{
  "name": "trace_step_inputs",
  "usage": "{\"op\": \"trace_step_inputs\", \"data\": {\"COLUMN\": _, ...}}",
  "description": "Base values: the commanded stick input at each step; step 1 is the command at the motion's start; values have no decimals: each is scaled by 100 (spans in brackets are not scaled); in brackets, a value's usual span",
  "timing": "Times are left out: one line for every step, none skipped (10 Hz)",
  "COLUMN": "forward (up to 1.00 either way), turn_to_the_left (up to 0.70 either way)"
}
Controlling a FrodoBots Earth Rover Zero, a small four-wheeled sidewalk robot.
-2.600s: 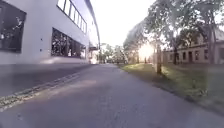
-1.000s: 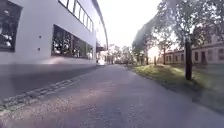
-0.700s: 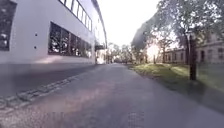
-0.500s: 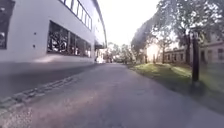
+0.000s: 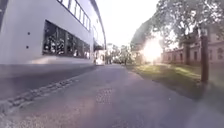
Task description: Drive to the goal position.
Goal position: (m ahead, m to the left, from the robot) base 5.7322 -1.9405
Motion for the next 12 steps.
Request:
{"op": "trace_step_inputs", "data": {"forward": 70, "turn_to_the_left": 35}}
{"op": "trace_step_inputs", "data": {"forward": 70, "turn_to_the_left": 35}}
{"op": "trace_step_inputs", "data": {"forward": 70, "turn_to_the_left": 35}}
{"op": "trace_step_inputs", "data": {"forward": 70, "turn_to_the_left": 35}}
{"op": "trace_step_inputs", "data": {"forward": 70, "turn_to_the_left": 35}}
{"op": "trace_step_inputs", "data": {"forward": 70, "turn_to_the_left": 35}}
{"op": "trace_step_inputs", "data": {"forward": 70, "turn_to_the_left": 16}}
{"op": "trace_step_inputs", "data": {"forward": 70, "turn_to_the_left": 0}}
{"op": "trace_step_inputs", "data": {"forward": 70, "turn_to_the_left": 0}}
{"op": "trace_step_inputs", "data": {"forward": 70, "turn_to_the_left": 0}}
{"op": "trace_step_inputs", "data": {"forward": 70, "turn_to_the_left": 0}}
{"op": "trace_step_inputs", "data": {"forward": 70, "turn_to_the_left": 0}}
